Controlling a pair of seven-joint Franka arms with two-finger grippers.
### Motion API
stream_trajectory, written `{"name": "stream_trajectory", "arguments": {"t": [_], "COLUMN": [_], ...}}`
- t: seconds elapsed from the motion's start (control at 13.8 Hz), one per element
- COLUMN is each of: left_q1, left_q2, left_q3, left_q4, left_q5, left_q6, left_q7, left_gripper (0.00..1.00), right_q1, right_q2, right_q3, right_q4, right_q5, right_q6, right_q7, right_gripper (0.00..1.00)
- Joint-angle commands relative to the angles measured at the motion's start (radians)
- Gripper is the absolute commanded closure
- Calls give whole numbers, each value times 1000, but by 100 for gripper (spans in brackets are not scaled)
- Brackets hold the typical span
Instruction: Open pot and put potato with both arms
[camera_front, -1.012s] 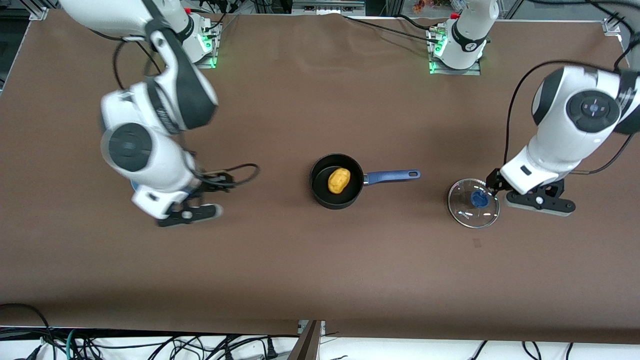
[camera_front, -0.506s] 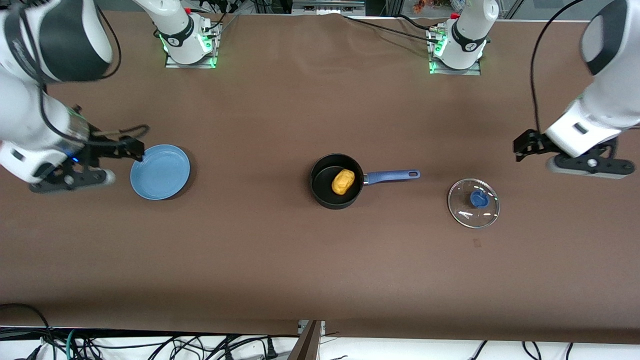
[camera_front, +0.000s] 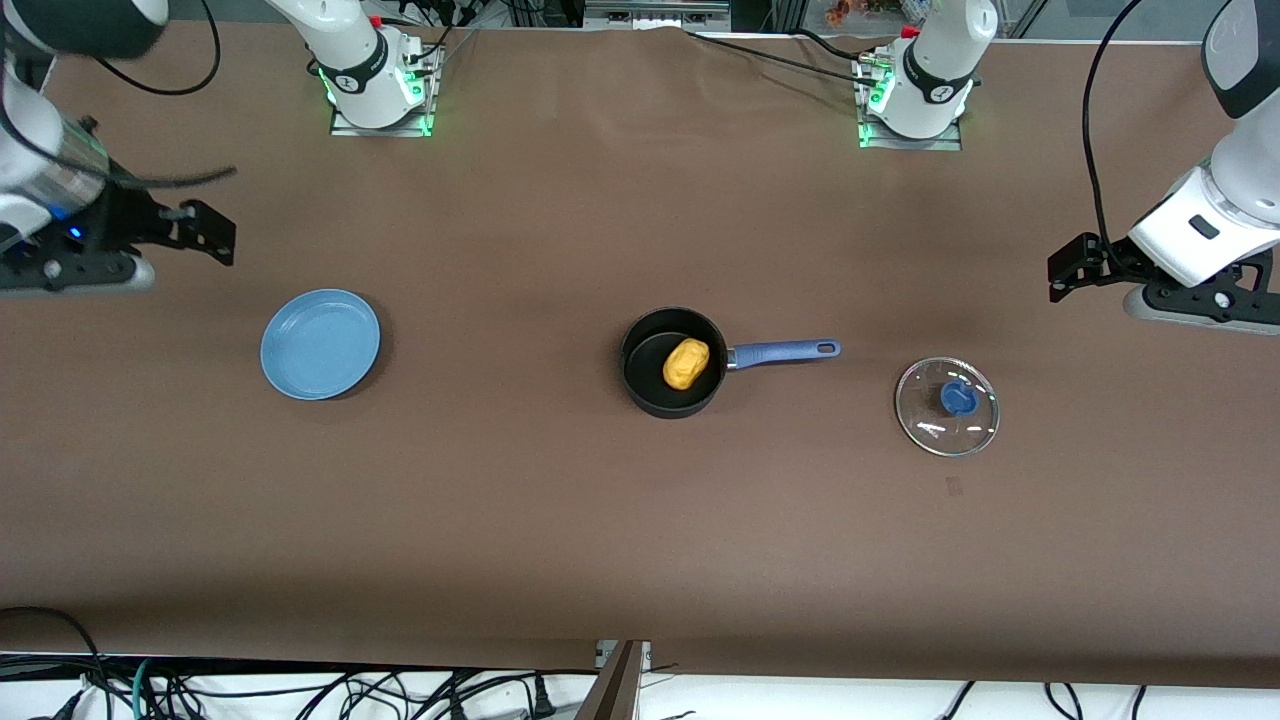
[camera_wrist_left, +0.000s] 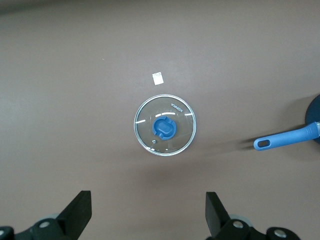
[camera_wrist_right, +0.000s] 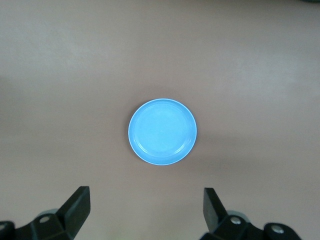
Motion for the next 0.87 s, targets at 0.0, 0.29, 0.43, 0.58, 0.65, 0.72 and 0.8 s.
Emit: {"name": "stream_trajectory", "arguments": {"t": [0.0, 0.29, 0.43, 0.58, 0.65, 0.72, 0.8], "left_q1": [3, -6, -3, -4, -6, -7, -6], "left_q2": [-52, -36, -13, -18, -19, -21, -19], "left_q3": [-6, 6, 8, 8, 8, 11, 23], "left_q4": [-36, 30, 58, 61, 61, 61, 63], "left_q5": [-20, -19, -19, -11, -10, -8, -8], "left_q6": [-17, -135, -140, -143, -143, -148, -164], "left_q7": [32, 31, 38, 37, 35, 35, 40], "left_gripper": [0, 0, 0, 0, 0, 0, 0], "right_q1": [-22, -24, -24, -24, -25, -25, -25], "right_q2": [-61, -59, -53, -30, -22, -21, -18], "right_q3": [-17, -8, -8, -17, -17, -16, -16], "right_q4": [-67, -77, -70, -50, -35, -27, -25], "right_q5": [27, 113, 114, 114, 112, 109, 107], "right_q6": [8, -27, -31, -34, -41, -42, -42], "right_q7": [-7, 13, 10, -5, -8, -10, -11], "right_gripper": [0, 0, 0, 0, 0, 0, 0]}}
